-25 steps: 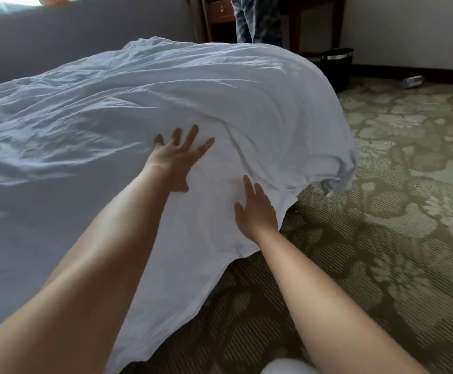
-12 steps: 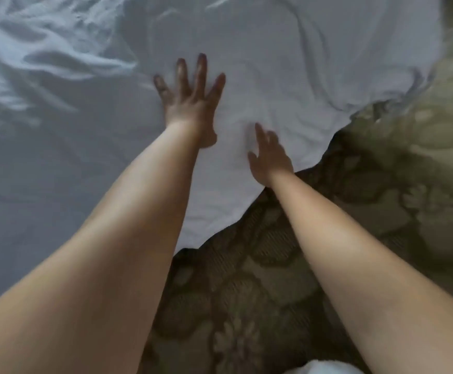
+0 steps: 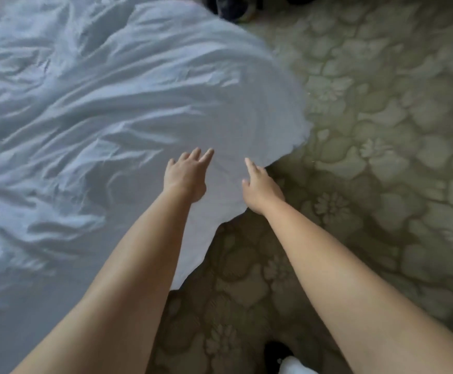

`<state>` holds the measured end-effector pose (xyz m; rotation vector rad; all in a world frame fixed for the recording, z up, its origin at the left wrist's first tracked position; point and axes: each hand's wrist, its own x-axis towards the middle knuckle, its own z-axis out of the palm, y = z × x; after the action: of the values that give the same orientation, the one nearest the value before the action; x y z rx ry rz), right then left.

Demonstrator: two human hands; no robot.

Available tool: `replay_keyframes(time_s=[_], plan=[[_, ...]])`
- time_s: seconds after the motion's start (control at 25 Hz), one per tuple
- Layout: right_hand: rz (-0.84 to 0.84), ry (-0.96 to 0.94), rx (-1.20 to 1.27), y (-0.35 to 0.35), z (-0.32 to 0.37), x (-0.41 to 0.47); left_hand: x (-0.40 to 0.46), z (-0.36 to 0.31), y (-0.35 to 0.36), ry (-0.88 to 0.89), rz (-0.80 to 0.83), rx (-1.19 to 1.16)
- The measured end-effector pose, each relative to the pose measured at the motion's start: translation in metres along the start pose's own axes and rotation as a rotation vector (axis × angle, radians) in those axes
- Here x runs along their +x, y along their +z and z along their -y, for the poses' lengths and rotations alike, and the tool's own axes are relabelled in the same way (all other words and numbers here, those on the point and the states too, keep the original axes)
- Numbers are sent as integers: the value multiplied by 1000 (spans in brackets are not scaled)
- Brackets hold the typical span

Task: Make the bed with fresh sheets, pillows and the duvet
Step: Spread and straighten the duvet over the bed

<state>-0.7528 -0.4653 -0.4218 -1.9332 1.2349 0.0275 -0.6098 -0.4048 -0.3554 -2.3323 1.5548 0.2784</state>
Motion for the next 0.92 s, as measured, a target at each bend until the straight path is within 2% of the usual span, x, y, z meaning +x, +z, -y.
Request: replay_keyframes(time_s=[0.16,0.32,0.52,0.72,0.92], plan=[[35,84,-2,-88,7,-3,9,-27,-62,65,73,-44],[107,117,-47,-144,10,16,31,-38,-103,43,146,-145],[174,130,-117,-215,15,120,126,-47,-144,-33,158,-268],[267,54,-140,-280,28,212,206,-83,-178,-99,293,-325],[423,6,-200,-334,25,280,275,-110,-210,-195,355,-396]])
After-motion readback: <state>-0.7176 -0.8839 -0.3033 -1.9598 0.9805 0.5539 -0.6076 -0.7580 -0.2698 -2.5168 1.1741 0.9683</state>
